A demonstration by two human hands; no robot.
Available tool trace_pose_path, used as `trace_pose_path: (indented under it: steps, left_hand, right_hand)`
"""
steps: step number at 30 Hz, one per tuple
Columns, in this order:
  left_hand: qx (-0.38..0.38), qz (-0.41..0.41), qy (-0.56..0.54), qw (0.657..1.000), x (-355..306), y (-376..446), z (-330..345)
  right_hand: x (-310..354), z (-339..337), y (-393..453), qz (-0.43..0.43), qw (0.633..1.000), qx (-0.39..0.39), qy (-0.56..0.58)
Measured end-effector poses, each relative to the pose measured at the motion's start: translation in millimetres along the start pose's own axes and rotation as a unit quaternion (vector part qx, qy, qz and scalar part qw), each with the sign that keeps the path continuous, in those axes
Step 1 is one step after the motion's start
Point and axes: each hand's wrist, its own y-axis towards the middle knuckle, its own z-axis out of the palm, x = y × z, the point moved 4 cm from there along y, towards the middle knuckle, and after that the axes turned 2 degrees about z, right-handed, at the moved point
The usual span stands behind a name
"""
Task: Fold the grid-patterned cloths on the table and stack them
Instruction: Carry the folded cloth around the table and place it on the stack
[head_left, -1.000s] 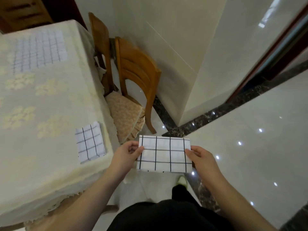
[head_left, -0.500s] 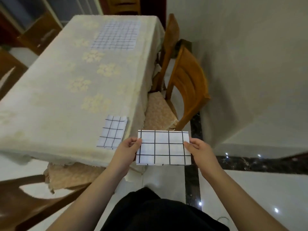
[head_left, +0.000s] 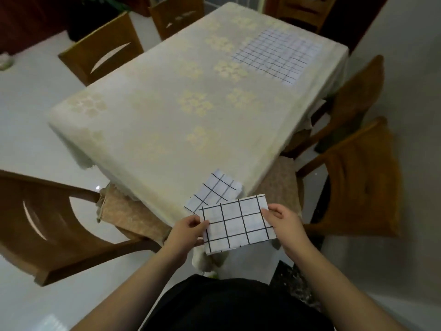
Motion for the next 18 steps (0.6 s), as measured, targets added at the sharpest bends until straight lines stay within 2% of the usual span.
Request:
trace_pose_path:
  steps: [9,14,18]
  left_hand:
    - [-0.105,-0.054,-0.049,0.992,21.5,29.0,-13.0]
    - [-0.201,-0.089,-0.112,0.969,23.7,41.8,-3.4]
    - [-0.268,-0.08,-0.107,0.954,14.3,48.3,1.5]
  right_hand:
    - [28.6,39.3,85.4,-0.02,0.987,0.068,-0.142]
    - [49.2,64.3,138.2,-0.073,0.957,0.13,-0.249]
    - [55.6,79.6,173.7,-0.093,0.93,0.166,-0.314]
